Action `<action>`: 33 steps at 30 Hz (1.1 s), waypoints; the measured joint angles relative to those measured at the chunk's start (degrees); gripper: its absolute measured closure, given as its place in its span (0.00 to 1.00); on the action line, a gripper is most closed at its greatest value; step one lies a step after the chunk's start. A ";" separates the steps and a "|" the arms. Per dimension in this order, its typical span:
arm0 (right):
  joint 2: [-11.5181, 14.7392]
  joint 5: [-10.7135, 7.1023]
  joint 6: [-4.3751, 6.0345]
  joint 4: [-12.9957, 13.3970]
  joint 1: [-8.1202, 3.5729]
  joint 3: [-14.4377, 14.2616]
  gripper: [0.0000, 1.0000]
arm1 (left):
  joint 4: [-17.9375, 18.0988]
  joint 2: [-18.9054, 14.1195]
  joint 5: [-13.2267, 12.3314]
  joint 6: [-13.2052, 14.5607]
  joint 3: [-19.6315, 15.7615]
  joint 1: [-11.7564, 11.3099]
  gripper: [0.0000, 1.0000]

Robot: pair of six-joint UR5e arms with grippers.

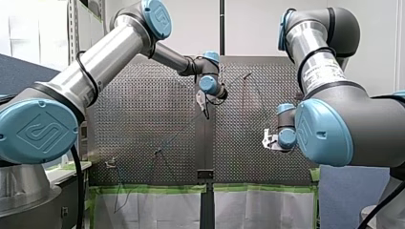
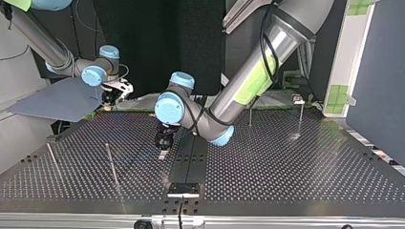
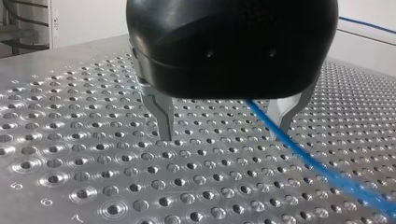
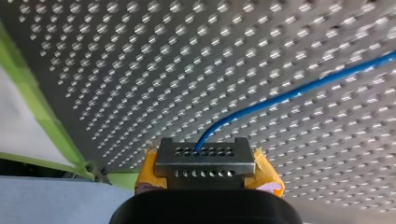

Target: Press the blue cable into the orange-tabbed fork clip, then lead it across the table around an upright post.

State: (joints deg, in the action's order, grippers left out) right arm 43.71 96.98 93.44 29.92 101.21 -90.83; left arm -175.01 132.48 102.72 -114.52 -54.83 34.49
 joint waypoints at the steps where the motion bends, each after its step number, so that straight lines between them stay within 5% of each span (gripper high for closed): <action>1: -0.40 0.00 -0.02 0.31 -0.18 0.00 1.00 | 0.00 0.00 0.06 0.00 0.00 0.00 0.00; 13: -6.79 -0.13 -0.10 4.78 -2.39 0.04 1.00 | 0.01 -0.01 0.82 0.08 -0.01 0.03 0.00; 26: -9.96 -0.28 0.29 8.57 -4.88 0.05 1.00 | 0.01 0.00 0.94 0.09 -0.01 -0.13 0.00; 33: -13.91 -0.27 0.46 11.55 -5.97 0.34 1.00 | 0.01 0.00 0.94 0.09 0.00 -0.28 0.00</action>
State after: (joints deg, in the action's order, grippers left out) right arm 29.80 96.72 93.90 41.47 95.24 -90.48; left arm -175.00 132.48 103.66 -114.43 -54.83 34.21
